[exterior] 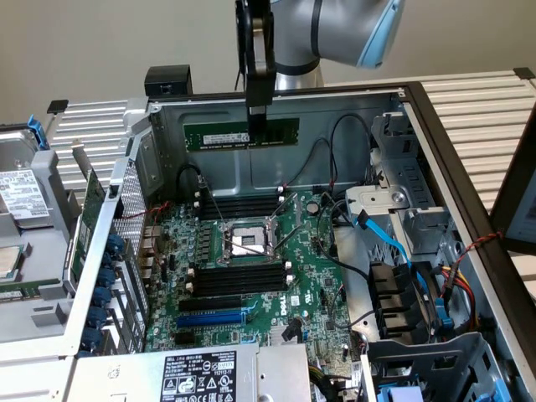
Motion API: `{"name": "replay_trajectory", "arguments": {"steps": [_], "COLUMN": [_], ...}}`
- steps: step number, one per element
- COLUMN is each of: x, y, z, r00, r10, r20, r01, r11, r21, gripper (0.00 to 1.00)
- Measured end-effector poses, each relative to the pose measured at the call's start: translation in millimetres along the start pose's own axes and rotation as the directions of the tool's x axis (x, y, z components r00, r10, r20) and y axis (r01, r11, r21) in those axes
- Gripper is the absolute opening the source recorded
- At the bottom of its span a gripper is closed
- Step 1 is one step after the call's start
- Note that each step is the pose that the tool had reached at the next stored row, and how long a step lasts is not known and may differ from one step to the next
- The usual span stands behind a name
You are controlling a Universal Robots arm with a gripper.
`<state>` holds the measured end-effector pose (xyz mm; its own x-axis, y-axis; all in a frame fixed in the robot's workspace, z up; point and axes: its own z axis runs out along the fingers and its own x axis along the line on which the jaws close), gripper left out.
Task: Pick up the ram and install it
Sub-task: 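Insert the ram into the slot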
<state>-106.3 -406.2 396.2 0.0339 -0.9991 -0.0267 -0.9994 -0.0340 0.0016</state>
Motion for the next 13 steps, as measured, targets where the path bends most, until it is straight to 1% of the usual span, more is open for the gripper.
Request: {"name": "replay_trajectory", "arguments": {"steps": [1,3,10,11,13], "x": [-0.5,-1.4,-2.6,-3.3,-4.2], "y": [2.8,5.3,5.4,5.4,5.3], "z": [0.8,1.1,1.4,1.7,2.8], "r00": [1.0000,1.0000,1.0000,1.0000,1.0000], "r10": [0.000,0.001,0.001,0.002,0.008], "r20": [0.0000,-0.0002,-0.0002,-0.0003,-0.0004], "r01": [0.000,-0.001,-0.001,-0.002,-0.008], "r11": [1.0000,1.0000,1.0000,1.0000,0.9999], "r21": [0.0004,0.0004,0.0011,0.0029,0.0114], "gripper": [0.13,0.13,0.13,0.13,0.13]}}
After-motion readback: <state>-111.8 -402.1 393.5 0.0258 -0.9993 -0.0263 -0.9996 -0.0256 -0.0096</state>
